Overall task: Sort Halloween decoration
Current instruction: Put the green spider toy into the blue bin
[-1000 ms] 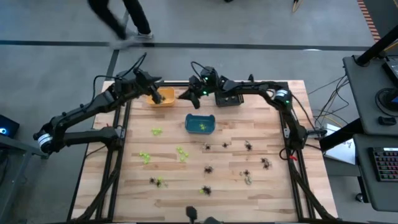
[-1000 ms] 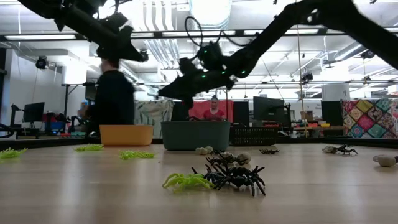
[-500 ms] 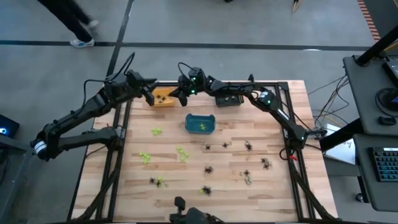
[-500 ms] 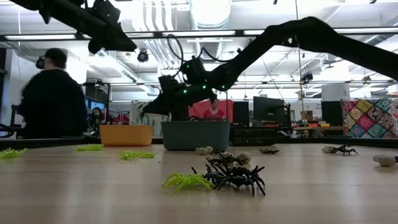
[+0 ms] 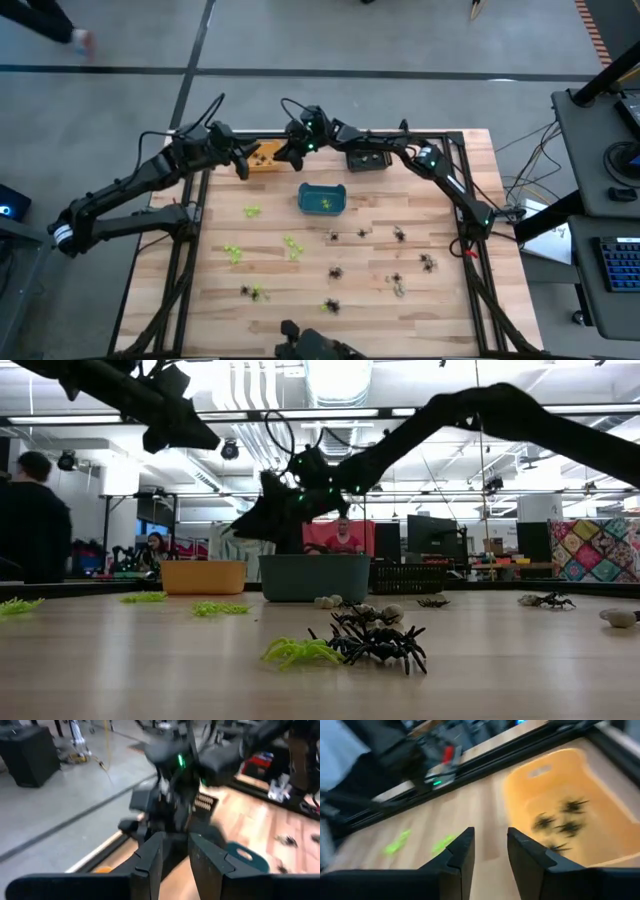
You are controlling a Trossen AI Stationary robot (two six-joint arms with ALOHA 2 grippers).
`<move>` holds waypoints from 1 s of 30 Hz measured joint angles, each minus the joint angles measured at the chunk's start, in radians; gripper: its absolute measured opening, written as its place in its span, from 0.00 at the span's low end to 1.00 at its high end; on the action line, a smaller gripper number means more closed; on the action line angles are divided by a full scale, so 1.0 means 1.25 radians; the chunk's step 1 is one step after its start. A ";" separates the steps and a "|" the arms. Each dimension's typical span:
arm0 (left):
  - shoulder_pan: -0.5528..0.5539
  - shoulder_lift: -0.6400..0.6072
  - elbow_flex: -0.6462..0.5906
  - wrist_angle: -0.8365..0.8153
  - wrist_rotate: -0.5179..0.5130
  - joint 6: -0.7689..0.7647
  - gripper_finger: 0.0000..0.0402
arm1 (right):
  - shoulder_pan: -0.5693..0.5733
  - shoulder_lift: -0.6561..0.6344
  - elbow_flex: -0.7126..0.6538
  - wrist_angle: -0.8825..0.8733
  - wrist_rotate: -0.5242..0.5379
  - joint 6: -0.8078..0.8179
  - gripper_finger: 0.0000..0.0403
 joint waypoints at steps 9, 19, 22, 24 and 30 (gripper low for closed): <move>-0.110 0.030 -0.004 -0.075 0.000 -0.031 0.19 | 0.026 -0.129 -0.008 -0.436 0.018 -0.248 0.22; -0.331 0.089 -0.014 -0.179 0.000 -0.055 0.19 | 0.082 -0.278 -0.073 -0.777 0.046 -0.399 0.20; -0.421 0.115 -0.026 -0.164 0.001 -0.055 0.19 | 0.100 -0.348 -0.151 -0.786 0.044 -0.404 0.20; -0.474 0.139 -0.037 -0.130 0.000 -0.062 0.19 | 0.114 -0.399 -0.216 -0.769 0.044 -0.403 0.20; -0.567 0.230 -0.060 -0.079 -0.001 -0.104 0.19 | 0.172 -0.558 -0.440 -0.572 0.049 -0.315 0.19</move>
